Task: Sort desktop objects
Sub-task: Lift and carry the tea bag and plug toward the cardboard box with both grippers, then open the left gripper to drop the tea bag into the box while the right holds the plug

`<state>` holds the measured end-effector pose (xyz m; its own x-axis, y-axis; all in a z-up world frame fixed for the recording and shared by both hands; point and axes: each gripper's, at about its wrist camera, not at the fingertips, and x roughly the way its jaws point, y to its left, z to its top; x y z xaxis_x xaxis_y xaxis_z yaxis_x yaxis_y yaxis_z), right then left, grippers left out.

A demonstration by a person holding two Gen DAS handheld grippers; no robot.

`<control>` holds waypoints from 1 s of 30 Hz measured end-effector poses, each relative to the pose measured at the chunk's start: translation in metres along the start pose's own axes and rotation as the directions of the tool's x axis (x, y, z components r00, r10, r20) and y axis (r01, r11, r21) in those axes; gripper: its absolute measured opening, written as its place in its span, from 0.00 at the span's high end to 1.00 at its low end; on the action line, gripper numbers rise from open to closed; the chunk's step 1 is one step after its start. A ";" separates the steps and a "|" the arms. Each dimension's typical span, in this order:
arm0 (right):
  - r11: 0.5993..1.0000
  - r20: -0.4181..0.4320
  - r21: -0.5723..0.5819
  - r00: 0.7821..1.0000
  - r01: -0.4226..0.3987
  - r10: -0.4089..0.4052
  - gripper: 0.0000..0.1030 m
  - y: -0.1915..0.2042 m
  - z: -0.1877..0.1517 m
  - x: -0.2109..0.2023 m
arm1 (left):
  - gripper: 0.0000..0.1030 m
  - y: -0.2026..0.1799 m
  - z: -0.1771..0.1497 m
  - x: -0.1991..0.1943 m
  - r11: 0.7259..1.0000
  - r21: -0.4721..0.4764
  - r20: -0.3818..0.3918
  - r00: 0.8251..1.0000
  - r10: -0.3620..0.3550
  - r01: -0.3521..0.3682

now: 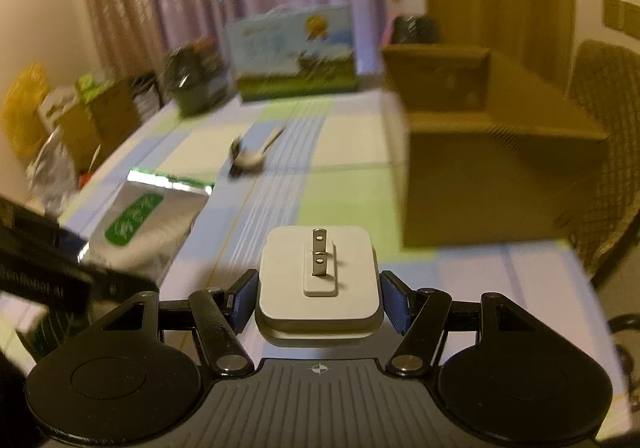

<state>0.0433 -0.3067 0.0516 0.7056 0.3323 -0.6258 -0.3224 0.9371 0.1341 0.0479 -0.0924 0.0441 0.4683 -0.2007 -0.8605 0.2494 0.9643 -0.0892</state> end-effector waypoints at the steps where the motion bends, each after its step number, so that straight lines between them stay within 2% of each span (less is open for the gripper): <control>1: 1.000 0.015 0.009 1.000 0.011 -0.011 0.40 -0.006 0.008 -0.004 | 0.53 -0.004 0.006 -0.002 1.000 0.005 0.009 1.000 -0.005 0.005; 7: 0.997 0.101 0.029 0.992 0.069 -0.072 0.40 -0.043 0.050 -0.024 | 0.53 -0.032 0.045 -0.005 0.998 0.052 0.055 0.997 -0.050 0.047; 14: 0.990 0.160 0.034 0.977 0.137 -0.141 0.40 -0.096 0.091 -0.032 | 0.53 -0.073 0.105 -0.001 0.988 0.118 0.113 0.988 -0.109 0.096; 20: 0.986 0.162 0.058 0.973 0.159 -0.166 0.40 -0.138 0.120 -0.025 | 0.53 -0.107 0.159 0.012 0.981 0.131 0.146 0.976 -0.164 0.145; 25: 0.983 0.148 0.093 0.974 0.160 -0.172 0.40 -0.165 0.139 -0.008 | 0.53 -0.119 0.198 0.027 0.978 0.108 0.157 0.968 -0.196 0.180; 30: 0.982 0.138 0.088 0.974 0.169 -0.181 0.40 -0.177 0.152 0.014 | 0.53 -0.123 0.228 0.045 0.980 0.087 0.163 0.968 -0.189 0.177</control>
<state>0.2062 -0.4513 0.1360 0.8326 0.1693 -0.5273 -0.1414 0.9856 0.0931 0.2311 -0.2598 0.1309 0.5443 -0.4046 -0.7349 0.4012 0.8949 -0.1955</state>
